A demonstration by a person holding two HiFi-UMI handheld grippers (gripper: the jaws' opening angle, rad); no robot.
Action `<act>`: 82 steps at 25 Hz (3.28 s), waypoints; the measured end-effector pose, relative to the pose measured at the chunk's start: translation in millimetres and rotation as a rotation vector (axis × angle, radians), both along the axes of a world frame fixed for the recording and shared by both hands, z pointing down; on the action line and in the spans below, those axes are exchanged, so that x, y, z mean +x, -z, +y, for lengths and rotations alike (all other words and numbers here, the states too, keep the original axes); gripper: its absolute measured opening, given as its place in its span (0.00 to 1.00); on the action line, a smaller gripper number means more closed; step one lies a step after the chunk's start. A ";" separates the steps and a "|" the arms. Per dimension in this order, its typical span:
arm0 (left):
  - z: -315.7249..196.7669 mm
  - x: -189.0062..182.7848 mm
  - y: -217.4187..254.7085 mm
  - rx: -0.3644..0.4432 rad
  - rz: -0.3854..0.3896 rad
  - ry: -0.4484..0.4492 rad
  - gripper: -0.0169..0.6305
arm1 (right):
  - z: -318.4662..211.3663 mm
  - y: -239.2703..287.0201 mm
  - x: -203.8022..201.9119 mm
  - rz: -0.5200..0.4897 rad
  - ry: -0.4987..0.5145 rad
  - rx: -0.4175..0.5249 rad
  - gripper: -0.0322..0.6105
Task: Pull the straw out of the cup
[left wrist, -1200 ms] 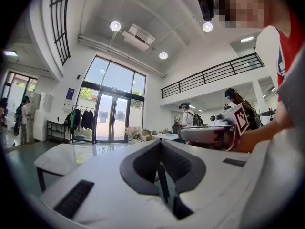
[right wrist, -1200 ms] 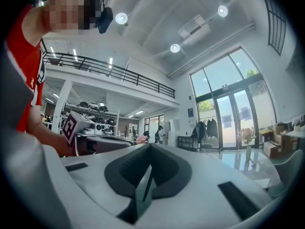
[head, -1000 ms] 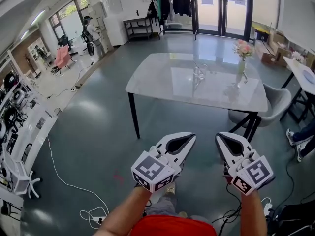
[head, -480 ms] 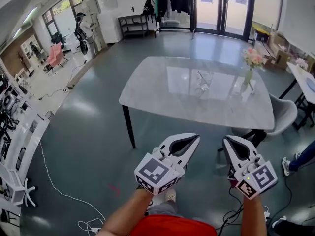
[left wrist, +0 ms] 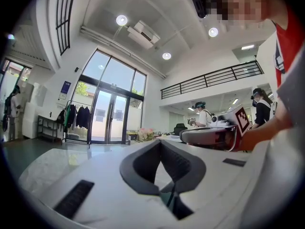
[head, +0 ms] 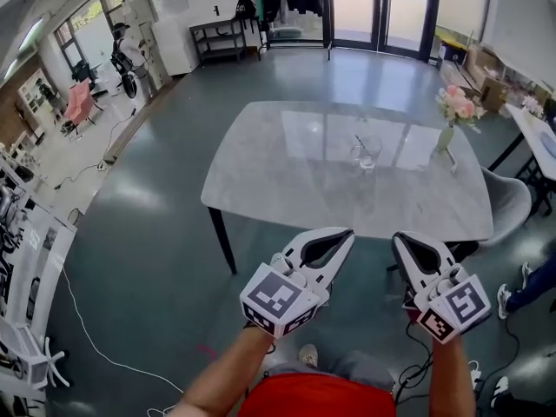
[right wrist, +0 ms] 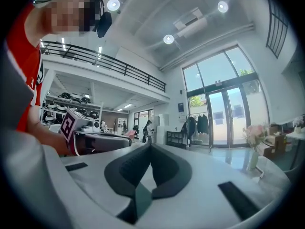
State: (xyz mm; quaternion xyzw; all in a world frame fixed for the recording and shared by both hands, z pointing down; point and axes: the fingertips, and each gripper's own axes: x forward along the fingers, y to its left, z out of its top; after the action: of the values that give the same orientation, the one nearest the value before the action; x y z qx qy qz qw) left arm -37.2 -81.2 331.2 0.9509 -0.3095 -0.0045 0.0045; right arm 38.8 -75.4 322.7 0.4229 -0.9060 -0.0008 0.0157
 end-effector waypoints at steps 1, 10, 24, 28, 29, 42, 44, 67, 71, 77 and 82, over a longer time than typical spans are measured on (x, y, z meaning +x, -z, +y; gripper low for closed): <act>-5.9 0.4 -0.8 -0.003 0.000 0.000 0.06 | -7.2 0.3 0.4 0.003 0.000 -0.003 0.09; -72.8 2.5 -7.6 -0.016 -0.028 0.028 0.06 | -87.7 -8.1 0.7 0.023 0.025 -0.010 0.11; -218.5 37.8 -36.9 -0.085 -0.074 0.148 0.06 | -280.7 -67.5 27.6 0.225 0.108 -0.052 0.30; -252.5 40.9 -49.2 -0.100 -0.090 0.195 0.06 | -323.8 -93.1 21.2 0.322 0.149 -0.057 0.35; -260.2 42.5 -51.8 -0.106 -0.090 0.208 0.06 | -333.3 -99.4 20.0 0.347 0.160 -0.055 0.35; -311.1 32.1 -63.7 -0.163 -0.110 0.250 0.06 | -409.8 -176.3 -5.5 0.602 0.198 -0.119 0.36; -318.0 28.8 -64.8 -0.166 -0.110 0.248 0.06 | -415.0 -185.9 -6.9 0.622 0.198 -0.126 0.35; -342.7 45.7 -53.2 -0.136 -0.077 0.166 0.06 | -414.2 -60.3 51.5 0.141 0.031 -0.067 0.09; -339.0 48.4 -45.8 -0.120 -0.068 0.146 0.06 | -399.3 -26.4 69.6 0.012 0.000 -0.057 0.09; -331.6 48.8 -40.2 -0.115 -0.058 0.129 0.06 | -369.6 -10.6 103.5 -0.132 -0.045 -0.067 0.09; -325.7 43.3 -38.5 -0.116 -0.049 0.131 0.06 | -343.5 -4.2 134.9 -0.209 -0.097 -0.063 0.09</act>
State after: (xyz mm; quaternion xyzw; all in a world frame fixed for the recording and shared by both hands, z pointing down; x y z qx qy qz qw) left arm 6.1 -406.8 369.8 0.9266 -0.3707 0.0364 0.0516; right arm 173.7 -419.0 327.0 0.4634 -0.8807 0.0725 -0.0658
